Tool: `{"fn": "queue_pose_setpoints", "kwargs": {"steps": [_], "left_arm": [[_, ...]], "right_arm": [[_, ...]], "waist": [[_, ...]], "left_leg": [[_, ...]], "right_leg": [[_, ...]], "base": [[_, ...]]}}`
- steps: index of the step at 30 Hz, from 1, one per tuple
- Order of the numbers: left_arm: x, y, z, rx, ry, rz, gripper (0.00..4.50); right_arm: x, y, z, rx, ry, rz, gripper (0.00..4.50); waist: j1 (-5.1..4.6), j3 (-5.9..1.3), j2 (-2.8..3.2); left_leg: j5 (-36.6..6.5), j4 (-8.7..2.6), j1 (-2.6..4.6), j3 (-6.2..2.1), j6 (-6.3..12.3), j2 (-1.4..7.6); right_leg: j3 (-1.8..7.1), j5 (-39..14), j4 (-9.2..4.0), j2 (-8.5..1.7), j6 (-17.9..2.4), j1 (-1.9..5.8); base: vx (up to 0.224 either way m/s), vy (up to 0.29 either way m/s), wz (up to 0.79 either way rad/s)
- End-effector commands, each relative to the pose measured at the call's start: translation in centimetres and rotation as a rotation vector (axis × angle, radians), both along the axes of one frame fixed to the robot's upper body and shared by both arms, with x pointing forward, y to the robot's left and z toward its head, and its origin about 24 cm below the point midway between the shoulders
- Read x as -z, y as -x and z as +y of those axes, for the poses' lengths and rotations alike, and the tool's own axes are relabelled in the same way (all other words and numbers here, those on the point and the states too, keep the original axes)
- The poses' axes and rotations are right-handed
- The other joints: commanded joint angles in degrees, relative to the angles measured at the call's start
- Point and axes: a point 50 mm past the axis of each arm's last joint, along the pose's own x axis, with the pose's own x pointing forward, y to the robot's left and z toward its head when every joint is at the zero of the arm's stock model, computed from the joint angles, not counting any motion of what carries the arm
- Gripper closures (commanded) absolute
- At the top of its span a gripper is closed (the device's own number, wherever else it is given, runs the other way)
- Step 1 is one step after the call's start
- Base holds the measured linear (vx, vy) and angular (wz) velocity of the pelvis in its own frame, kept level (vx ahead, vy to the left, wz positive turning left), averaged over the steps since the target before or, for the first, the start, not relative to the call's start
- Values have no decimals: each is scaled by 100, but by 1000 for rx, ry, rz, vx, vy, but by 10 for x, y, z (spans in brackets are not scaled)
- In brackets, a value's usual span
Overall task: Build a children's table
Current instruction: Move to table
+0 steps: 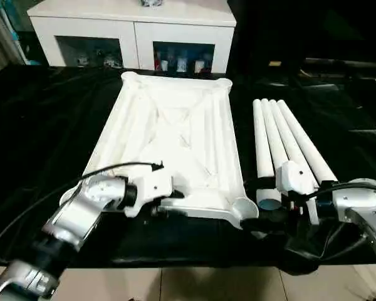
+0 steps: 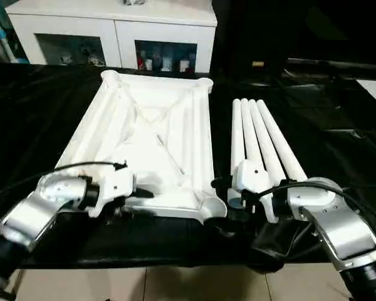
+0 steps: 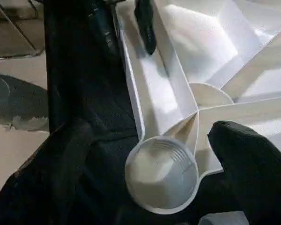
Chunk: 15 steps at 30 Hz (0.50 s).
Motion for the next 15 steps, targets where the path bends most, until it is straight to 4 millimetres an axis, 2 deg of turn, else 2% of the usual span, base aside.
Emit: {"fn": "queue_pose_setpoints", "kwargs": {"steps": [1,2,7,8,11,15], "left_arm": [[0,-4,-2,24,-37,-9,230],[0,-4,-2,24,-39,-8,253],[2,-5,-1,47,-72,30,273],[3,-5,-1,51,-81,37,297],[4,-5,0,58,-97,46,310],[5,-6,2,48,-104,35,350]], "right_arm": [[-1,2,-1,-10,17,-9,10],[-1,2,-1,-10,18,-9,10],[0,2,-2,-10,25,-12,10],[0,2,-1,-10,29,-16,10],[2,2,-1,-8,33,-22,10],[1,1,0,-2,27,-29,10]], "waist": [[11,-299,-21],[13,-306,-15],[10,-302,14],[4,-302,17],[5,-304,10],[5,-304,8]], "left_leg": [[-354,-445,-8,4,467,171],[-348,-446,-3,-1,459,179],[-390,-452,-3,-4,436,185],[-431,-456,-2,-3,414,190],[-443,-454,1,-2,417,194],[-418,-452,-3,-4,431,190]], "right_leg": [[183,32,-358,-336,-1577,263],[183,79,-347,-343,-1602,266],[180,142,-343,-345,-1666,268],[182,140,-349,-348,-1687,270],[183,155,-348,-349,-1702,272],[182,197,-344,-346,-1713,278]], "base": [[0,0,0],[0,0,0],[0,0,0],[0,0,0],[0,0,0],[0,0,0]]}}
